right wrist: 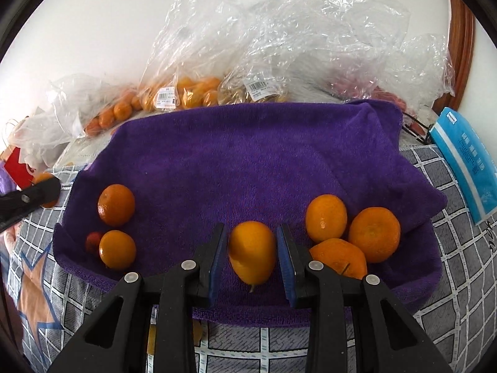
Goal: Organize fruits
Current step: 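Lower the oval fruit onto the towel and open the right gripper, then open the left gripper to release the round orange onto the towel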
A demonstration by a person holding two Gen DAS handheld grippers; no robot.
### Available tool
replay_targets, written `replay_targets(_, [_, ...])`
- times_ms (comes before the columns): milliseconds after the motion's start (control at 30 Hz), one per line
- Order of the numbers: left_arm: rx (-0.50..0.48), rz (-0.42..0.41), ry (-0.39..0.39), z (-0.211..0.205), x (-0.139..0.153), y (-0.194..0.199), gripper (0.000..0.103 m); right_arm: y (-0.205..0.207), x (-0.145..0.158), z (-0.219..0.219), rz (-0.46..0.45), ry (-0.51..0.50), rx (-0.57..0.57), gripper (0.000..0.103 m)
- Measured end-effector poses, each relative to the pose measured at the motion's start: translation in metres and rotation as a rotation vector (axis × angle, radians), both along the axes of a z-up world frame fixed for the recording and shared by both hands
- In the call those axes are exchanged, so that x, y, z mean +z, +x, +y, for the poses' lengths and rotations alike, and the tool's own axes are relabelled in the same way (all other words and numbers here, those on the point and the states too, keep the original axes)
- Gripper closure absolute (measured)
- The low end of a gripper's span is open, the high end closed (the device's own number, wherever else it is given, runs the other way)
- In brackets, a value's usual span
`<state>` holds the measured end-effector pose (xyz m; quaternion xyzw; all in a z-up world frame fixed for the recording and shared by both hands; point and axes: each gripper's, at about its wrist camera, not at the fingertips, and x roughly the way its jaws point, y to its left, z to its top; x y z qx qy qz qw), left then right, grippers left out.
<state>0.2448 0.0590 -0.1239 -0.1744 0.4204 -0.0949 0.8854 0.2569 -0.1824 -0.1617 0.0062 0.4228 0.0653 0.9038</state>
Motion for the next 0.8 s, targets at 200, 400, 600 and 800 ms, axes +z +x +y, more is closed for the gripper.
replay_targets(200, [-0.009,0.029,0.023,-0.008,-0.012,0.006,0.073,-0.011,0.013,-0.007,-0.032,0.013,-0.008,0.06])
replay_targets(400, [-0.002,0.051,0.034,-0.01,-0.019,0.008,0.073,-0.026,0.027,-0.016,-0.064,0.03,-0.023,0.059])
replay_targets(600, [-0.001,0.072,0.041,-0.01,-0.015,0.008,0.069,-0.04,0.031,-0.017,-0.07,0.039,-0.032,0.058])
replay_targets(800, [0.031,0.023,0.027,0.002,0.007,-0.015,0.06,-0.056,0.031,-0.017,-0.061,0.04,-0.037,0.058])
